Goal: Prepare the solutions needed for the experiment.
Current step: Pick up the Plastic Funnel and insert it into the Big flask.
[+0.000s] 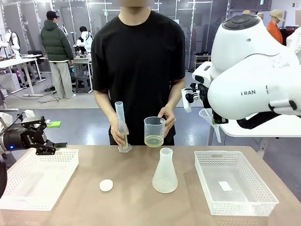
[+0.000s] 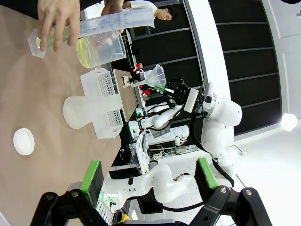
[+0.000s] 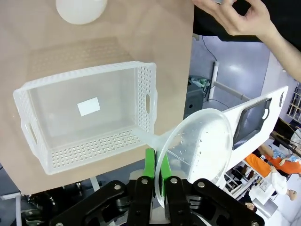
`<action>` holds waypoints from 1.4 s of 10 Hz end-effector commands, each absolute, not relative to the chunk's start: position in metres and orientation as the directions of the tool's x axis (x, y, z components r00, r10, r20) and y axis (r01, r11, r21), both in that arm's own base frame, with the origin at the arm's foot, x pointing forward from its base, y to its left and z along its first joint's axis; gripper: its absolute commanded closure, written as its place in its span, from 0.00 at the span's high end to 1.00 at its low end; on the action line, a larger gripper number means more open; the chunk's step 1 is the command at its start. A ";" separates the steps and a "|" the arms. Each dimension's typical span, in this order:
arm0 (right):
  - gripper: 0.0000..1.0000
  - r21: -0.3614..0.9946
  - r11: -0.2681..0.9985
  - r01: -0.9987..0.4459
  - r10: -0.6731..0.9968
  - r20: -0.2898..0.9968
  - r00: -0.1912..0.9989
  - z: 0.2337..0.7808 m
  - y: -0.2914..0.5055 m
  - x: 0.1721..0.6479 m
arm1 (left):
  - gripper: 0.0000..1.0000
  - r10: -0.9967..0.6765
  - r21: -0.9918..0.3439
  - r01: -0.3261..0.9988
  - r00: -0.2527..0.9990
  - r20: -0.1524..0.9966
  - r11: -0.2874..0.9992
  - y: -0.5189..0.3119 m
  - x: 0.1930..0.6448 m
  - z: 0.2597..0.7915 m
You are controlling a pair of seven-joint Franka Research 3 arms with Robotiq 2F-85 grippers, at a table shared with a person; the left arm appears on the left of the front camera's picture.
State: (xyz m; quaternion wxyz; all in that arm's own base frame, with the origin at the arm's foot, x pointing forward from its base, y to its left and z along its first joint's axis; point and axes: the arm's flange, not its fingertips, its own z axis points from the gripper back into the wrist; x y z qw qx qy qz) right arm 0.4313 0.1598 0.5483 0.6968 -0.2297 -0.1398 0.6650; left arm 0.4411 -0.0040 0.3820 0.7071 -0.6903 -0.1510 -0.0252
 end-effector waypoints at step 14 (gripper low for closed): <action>0.05 -0.629 -0.318 -0.710 0.923 -0.034 -0.384 0.541 0.228 0.418 | 1.00 0.176 -0.968 0.244 0.952 0.249 0.051 -0.004 0.441 0.383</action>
